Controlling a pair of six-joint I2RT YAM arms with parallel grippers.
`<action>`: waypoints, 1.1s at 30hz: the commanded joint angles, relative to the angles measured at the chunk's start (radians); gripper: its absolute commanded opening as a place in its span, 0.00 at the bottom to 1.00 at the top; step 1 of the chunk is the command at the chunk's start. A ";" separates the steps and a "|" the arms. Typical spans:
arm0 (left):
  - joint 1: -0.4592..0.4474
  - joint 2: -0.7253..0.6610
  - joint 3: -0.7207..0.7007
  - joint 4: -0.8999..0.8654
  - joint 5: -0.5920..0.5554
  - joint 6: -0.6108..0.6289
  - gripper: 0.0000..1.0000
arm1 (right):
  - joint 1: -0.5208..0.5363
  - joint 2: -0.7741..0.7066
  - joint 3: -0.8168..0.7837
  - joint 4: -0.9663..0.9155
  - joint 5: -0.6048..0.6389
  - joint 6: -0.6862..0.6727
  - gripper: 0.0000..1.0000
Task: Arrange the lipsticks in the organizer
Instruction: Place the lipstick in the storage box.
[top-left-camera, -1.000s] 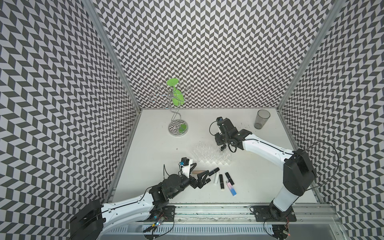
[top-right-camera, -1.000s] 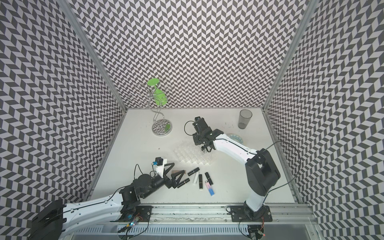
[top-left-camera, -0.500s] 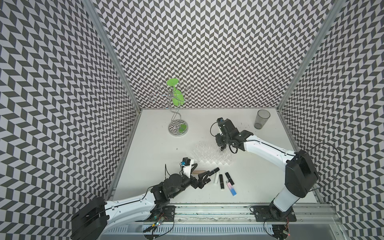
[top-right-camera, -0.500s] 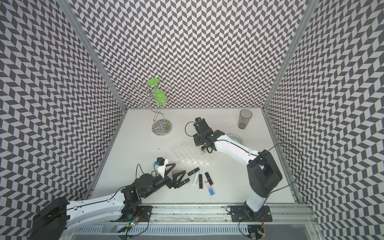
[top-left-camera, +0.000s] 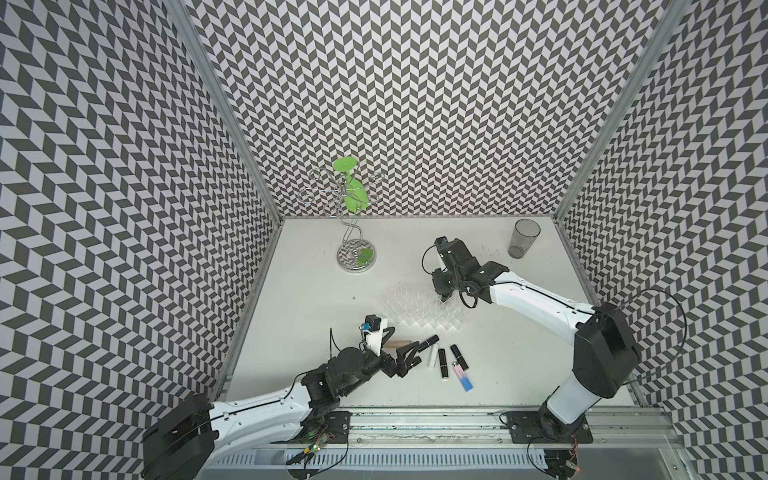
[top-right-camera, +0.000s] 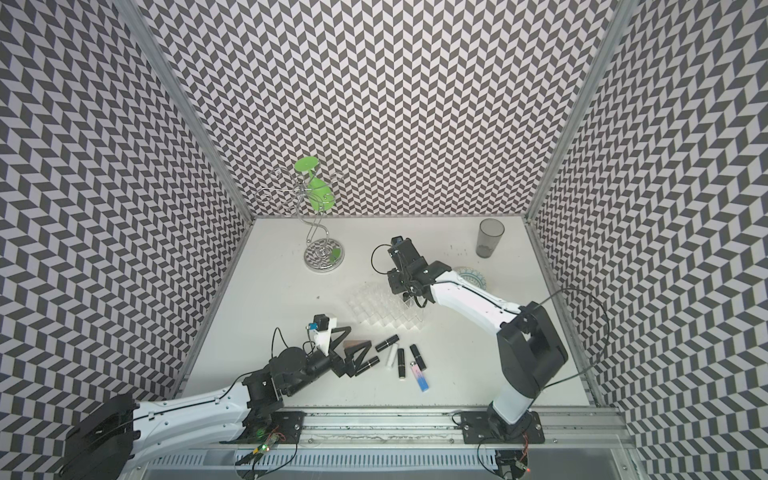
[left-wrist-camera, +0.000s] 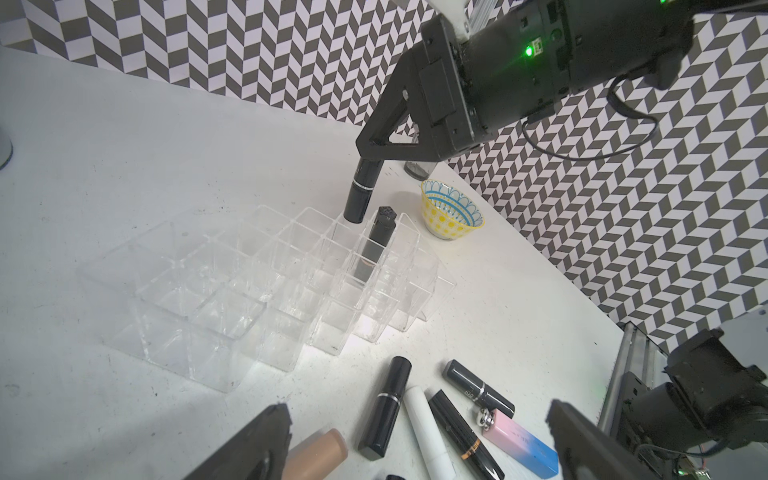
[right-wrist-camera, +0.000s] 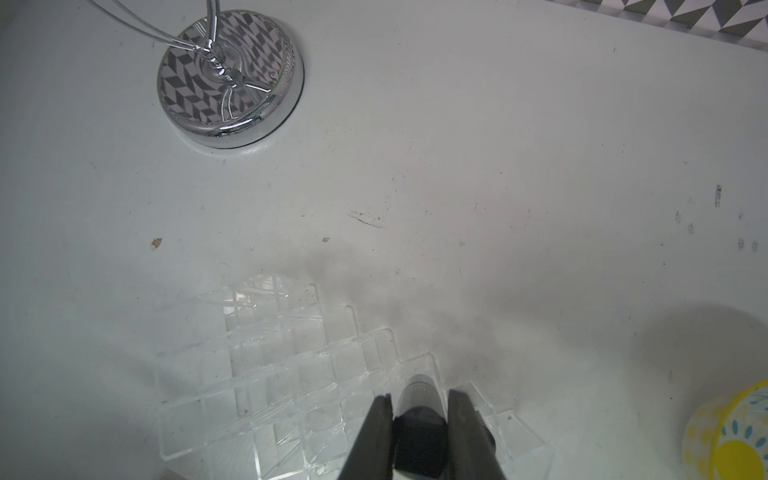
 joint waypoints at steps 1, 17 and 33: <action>0.004 0.002 -0.002 0.034 0.006 0.001 1.00 | 0.010 -0.021 0.000 -0.026 -0.021 -0.011 0.06; 0.004 -0.008 -0.008 0.031 0.011 0.000 1.00 | 0.023 0.032 0.005 0.001 0.016 -0.017 0.07; 0.004 0.001 0.015 -0.005 0.029 0.001 1.00 | 0.028 0.155 0.035 -0.014 0.023 -0.014 0.11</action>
